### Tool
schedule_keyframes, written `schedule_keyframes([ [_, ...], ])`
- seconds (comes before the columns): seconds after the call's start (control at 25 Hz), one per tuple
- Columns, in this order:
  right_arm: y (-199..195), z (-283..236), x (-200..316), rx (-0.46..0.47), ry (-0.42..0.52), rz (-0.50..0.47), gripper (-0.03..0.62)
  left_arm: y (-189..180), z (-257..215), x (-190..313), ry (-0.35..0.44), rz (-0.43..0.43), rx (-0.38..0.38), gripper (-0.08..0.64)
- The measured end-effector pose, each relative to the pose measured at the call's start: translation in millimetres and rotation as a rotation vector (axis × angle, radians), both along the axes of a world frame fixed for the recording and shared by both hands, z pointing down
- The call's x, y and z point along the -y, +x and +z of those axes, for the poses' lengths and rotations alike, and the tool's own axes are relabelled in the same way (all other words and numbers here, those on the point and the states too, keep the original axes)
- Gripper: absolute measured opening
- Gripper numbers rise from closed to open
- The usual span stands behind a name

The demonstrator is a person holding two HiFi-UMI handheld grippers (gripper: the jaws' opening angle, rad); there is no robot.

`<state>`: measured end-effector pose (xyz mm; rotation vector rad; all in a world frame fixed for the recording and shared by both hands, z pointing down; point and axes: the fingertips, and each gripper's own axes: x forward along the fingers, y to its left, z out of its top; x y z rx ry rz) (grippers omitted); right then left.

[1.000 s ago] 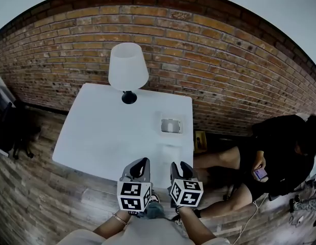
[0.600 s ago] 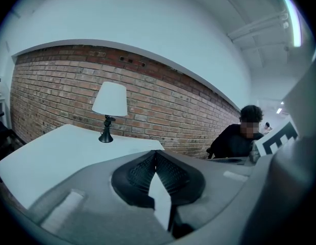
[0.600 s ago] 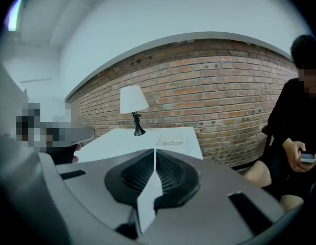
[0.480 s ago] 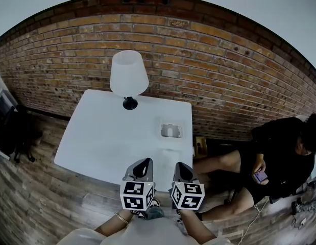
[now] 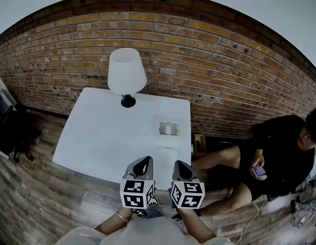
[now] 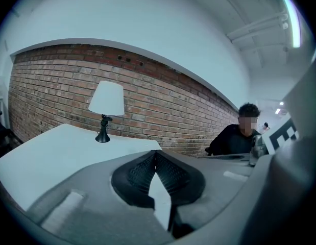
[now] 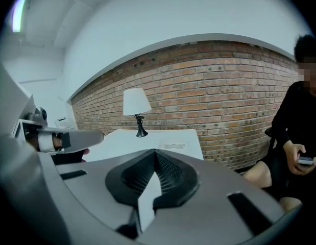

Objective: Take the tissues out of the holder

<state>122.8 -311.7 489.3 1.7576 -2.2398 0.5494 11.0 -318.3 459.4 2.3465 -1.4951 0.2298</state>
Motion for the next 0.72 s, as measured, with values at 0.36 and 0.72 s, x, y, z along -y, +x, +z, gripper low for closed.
schedule_keyframes([
  [0.36, 1.9, 1.8, 2.0, -0.004, -0.010, -0.016, 0.006, 5.6, 0.6, 3.8, -0.003, 0.004, 0.005, 0.009],
  [0.72, 0.4, 1.4, 5.2, -0.007, -0.009, -0.031, 0.006, 6.9, -0.7, 8.1, 0.001, 0.007, 0.010, 0.009],
])
